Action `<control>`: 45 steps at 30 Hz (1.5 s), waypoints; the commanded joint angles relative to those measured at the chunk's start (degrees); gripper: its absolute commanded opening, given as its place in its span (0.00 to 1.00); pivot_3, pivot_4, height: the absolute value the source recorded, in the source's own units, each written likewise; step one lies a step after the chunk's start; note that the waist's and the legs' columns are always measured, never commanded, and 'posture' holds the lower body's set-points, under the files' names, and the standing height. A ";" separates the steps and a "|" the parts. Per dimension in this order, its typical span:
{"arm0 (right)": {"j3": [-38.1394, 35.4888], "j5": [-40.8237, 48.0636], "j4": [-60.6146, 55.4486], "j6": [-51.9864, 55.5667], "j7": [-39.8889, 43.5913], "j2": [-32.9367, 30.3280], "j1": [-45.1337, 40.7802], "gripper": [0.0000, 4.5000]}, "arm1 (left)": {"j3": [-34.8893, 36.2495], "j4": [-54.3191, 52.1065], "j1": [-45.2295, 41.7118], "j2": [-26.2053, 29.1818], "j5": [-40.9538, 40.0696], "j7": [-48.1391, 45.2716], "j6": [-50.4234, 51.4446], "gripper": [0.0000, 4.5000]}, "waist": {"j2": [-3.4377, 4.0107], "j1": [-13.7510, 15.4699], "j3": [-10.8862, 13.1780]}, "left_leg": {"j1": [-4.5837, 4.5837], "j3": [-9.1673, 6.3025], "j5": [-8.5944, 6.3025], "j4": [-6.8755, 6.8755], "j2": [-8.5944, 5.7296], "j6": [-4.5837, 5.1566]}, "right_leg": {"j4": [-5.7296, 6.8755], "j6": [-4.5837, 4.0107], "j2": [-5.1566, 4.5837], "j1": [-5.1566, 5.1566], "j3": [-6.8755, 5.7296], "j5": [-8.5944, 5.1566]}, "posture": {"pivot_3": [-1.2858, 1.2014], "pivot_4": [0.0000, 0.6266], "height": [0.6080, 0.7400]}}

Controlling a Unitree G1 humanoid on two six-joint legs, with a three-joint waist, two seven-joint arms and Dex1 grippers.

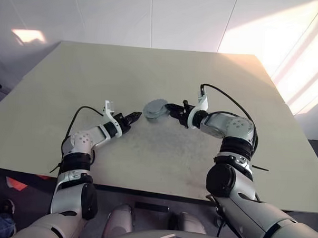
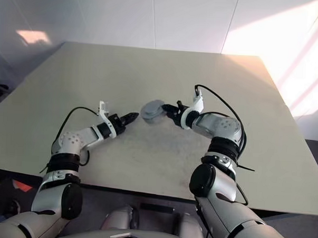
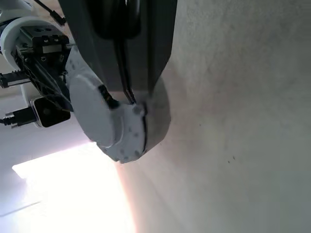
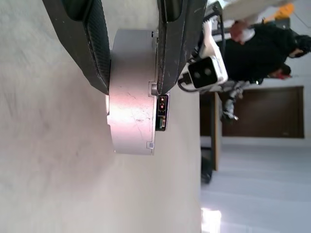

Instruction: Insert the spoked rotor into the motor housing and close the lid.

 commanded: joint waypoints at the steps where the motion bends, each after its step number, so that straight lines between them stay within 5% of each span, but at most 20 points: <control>1: -4.32 5.80 2.30 -3.78 -2.42 0.14 -5.60 0.26 | 2.75 -0.31 -1.10 -1.07 -2.94 1.09 -1.72 0.00 | 0.00 -0.11 0.00 | 0.00 0.00 -0.01 0.00 0.00 0.01 | 0.00 0.00 0.00 0.00 0.00 0.00 | 0.52 0.00 1.00; 6: -7.66 10.55 5.41 -8.02 -5.79 1.01 -9.68 0.26 | 5.56 -1.40 -0.81 -3.66 -6.93 1.98 -1.74 0.00 | 0.00 -0.10 0.02 | -0.14 0.01 -0.02 0.04 0.02 0.03 | 0.02 -0.02 0.00 -0.15 -0.03 0.00 | 0.52 0.00 1.00; 18: -4.53 14.73 9.59 -12.03 -7.97 1.21 -12.26 0.26 | 13.53 -1.67 -1.30 -5.09 -23.68 5.78 6.85 0.90 | 0.00 -0.06 0.03 | -0.38 0.04 -0.17 0.63 0.18 0.27 | 0.15 -0.03 0.00 -0.14 -0.13 0.00 | 0.52 0.00 1.00; 31: -0.04 21.04 0.96 -8.36 -10.02 2.56 -9.87 0.26 | 13.20 12.57 -8.43 -2.43 -22.93 4.04 4.68 0.90 | -0.02 0.41 0.04 | -0.39 0.02 -0.16 0.75 0.20 0.26 | 0.23 0.11 0.01 -0.12 -0.13 0.08 | 0.52 0.00 1.00; 45: 4.07 22.23 -1.27 -8.05 -10.75 2.83 -6.48 0.26 | 10.90 11.59 -10.65 -2.42 -22.74 0.81 7.39 0.90 | -0.02 1.31 0.04 | -0.39 0.02 -0.16 0.76 0.20 0.24 | 0.26 0.15 0.01 -0.12 -0.12 0.11 | 0.52 0.00 1.00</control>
